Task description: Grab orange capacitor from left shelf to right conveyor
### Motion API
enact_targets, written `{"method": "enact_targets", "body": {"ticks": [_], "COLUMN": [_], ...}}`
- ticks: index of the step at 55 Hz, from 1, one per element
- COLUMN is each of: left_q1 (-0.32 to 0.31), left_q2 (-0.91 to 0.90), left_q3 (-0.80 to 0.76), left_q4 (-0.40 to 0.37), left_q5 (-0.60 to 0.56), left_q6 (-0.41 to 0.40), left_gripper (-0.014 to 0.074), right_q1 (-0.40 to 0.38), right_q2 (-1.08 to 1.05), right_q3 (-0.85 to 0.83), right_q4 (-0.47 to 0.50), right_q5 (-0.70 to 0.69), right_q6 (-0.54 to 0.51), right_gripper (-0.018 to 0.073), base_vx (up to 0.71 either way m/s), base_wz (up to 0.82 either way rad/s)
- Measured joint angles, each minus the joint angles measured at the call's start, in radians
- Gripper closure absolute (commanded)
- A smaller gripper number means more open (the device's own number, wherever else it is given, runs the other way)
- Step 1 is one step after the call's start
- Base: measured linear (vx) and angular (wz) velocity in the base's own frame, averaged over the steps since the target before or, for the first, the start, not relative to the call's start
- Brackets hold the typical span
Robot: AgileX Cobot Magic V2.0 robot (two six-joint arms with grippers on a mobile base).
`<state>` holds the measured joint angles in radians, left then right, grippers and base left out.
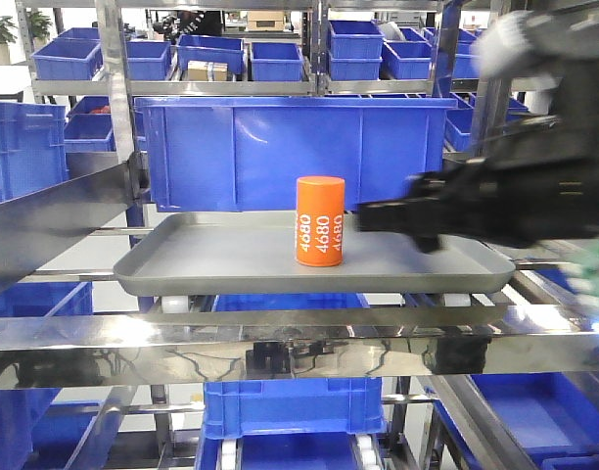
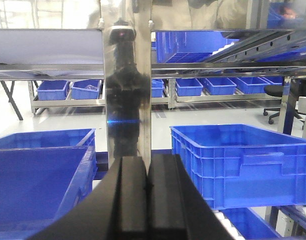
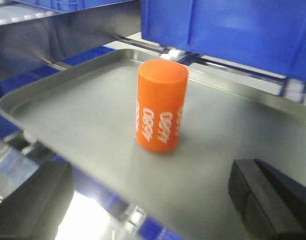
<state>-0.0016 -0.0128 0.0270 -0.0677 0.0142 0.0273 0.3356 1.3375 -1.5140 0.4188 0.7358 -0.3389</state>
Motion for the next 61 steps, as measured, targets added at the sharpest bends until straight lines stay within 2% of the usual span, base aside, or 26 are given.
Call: {"method": "enact_targets", "body": {"ticks": [18, 29, 33, 34, 47, 61], "left_q1": [0.000, 0.000, 0.000, 0.000, 0.000, 0.000], "left_q2": [0.000, 0.000, 0.000, 0.000, 0.000, 0.000], "left_q3": [0.000, 0.000, 0.000, 0.000, 0.000, 0.000], "left_q4": [0.000, 0.000, 0.000, 0.000, 0.000, 0.000], "left_q5": [0.000, 0.000, 0.000, 0.000, 0.000, 0.000], "left_q6": [0.000, 0.000, 0.000, 0.000, 0.000, 0.000], "left_gripper": [0.0603, 0.0603, 0.0603, 0.0603, 0.0603, 0.0603], "right_q1": [0.000, 0.000, 0.000, 0.000, 0.000, 0.000], "right_q2": [0.200, 0.280, 0.303, 0.345, 0.346, 0.343], "right_q3": [-0.010, -0.010, -0.010, -0.010, -0.010, -0.010], "right_q4": [0.235, 0.449, 0.539, 0.750, 0.796, 0.790], "right_q5": [-0.177, -0.262, -0.286, -0.327, -0.334, -0.334], "right_q6": [-0.179, -0.380, -0.466, -0.665, -0.717, -0.722], "right_gripper": [-0.0098, -0.0090, -0.0080, 0.0036, 0.0249, 0.0237], "base_vx": [0.00, 0.00, 0.00, 0.00, 0.00, 0.00], "base_wz": [0.00, 0.00, 0.00, 0.00, 0.00, 0.00]}}
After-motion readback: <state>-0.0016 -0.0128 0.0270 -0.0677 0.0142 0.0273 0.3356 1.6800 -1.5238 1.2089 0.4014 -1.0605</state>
